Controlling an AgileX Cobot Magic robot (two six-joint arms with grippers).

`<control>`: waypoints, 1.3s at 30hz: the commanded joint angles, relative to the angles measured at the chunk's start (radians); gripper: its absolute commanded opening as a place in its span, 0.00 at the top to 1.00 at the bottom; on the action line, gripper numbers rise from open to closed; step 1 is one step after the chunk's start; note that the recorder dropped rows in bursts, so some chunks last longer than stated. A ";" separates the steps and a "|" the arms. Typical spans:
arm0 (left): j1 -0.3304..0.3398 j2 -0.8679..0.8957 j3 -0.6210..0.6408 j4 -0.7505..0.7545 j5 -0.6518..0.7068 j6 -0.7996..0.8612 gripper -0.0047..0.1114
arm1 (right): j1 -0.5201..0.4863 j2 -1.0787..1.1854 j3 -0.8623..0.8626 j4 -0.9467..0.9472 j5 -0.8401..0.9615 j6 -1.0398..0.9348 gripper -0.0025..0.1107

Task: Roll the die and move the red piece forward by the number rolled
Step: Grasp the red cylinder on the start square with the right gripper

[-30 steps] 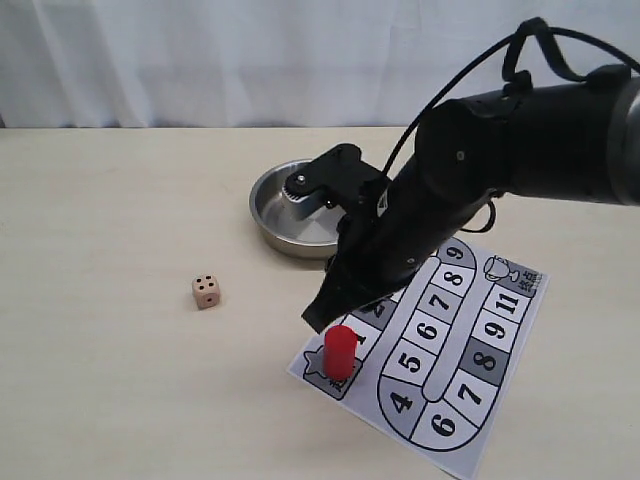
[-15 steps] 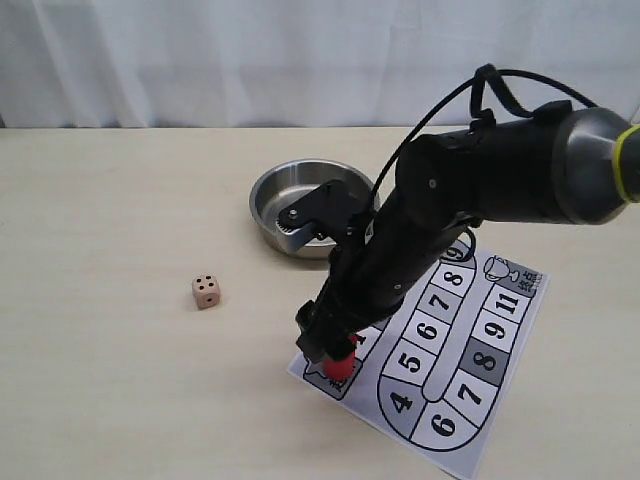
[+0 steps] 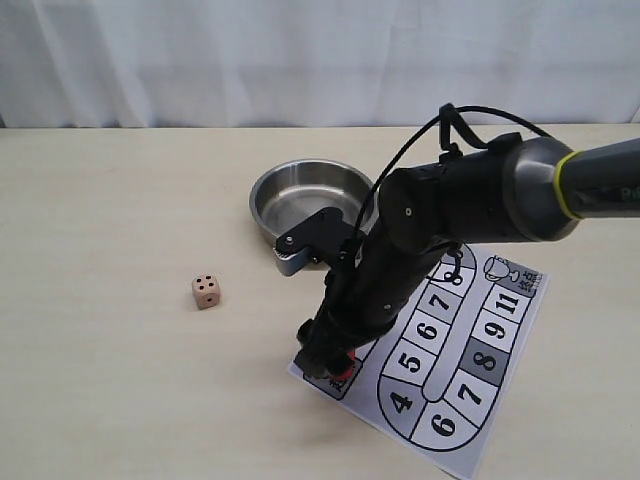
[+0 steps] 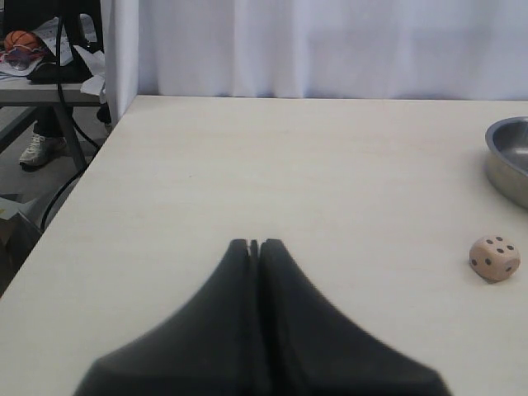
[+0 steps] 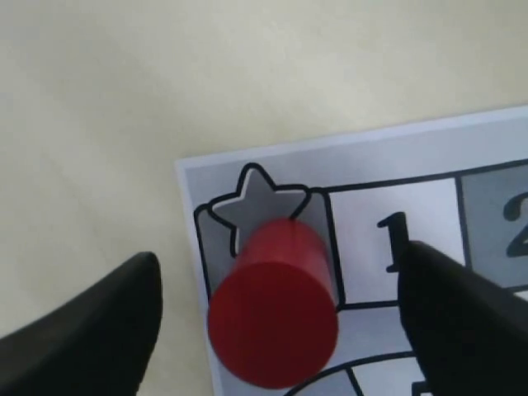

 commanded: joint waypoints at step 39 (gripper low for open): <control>0.000 -0.001 0.002 -0.001 -0.013 -0.006 0.96 | -0.086 -0.045 -0.033 -0.143 -0.037 0.098 0.94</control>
